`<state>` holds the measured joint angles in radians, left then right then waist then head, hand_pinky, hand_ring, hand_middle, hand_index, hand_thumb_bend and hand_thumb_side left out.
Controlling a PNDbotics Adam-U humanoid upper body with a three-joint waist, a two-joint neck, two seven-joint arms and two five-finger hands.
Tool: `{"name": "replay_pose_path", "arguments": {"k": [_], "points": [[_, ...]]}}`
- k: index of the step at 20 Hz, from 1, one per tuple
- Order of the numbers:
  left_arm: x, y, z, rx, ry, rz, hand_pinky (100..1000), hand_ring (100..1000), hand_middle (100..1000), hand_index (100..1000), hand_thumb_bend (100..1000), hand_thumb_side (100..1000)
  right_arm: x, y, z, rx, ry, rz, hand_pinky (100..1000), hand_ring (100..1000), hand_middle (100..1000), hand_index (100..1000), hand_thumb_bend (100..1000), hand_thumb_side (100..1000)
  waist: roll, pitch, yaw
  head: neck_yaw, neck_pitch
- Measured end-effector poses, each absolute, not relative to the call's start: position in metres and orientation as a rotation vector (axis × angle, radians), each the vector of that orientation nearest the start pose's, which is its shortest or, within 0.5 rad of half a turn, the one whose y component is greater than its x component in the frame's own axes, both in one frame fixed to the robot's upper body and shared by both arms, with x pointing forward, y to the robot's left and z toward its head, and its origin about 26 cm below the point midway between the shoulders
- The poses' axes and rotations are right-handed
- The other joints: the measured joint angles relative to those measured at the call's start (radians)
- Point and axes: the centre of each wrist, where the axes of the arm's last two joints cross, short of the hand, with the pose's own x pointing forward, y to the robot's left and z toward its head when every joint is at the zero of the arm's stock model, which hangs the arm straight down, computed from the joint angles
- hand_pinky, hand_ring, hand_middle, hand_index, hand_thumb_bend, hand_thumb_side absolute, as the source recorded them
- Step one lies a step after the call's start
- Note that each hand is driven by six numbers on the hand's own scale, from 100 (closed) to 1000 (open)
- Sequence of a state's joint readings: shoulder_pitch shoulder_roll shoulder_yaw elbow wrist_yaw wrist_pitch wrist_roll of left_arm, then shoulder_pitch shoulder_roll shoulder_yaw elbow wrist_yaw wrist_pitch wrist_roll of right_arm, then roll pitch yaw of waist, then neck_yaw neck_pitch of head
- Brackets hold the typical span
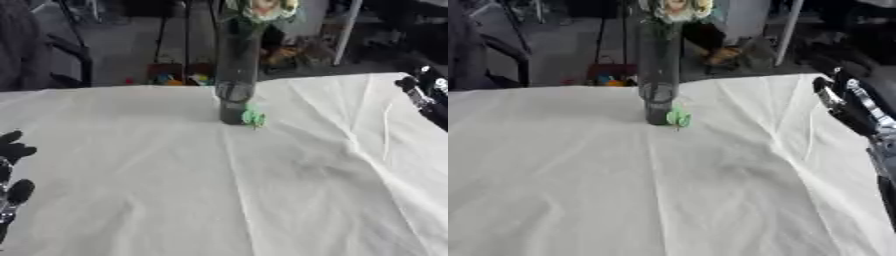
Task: Arrange flowers into the vase.
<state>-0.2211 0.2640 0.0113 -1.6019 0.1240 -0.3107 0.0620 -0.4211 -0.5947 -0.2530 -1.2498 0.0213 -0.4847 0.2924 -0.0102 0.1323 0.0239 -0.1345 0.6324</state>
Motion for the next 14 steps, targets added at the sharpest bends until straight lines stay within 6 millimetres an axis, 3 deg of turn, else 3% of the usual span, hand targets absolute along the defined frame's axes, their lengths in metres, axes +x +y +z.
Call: {"name": "replay_pose_path", "arguments": {"k": [14], "points": [[0.329,0.287,0.075,0.077,-2.127,-0.103,925,704,788,658,1000,542,0.334,-0.46,0.126,-0.335,-2.072,0.458,871,1000,895,1000,100,781,0.008,0.004,-0.019,0.012,0.008]]}}
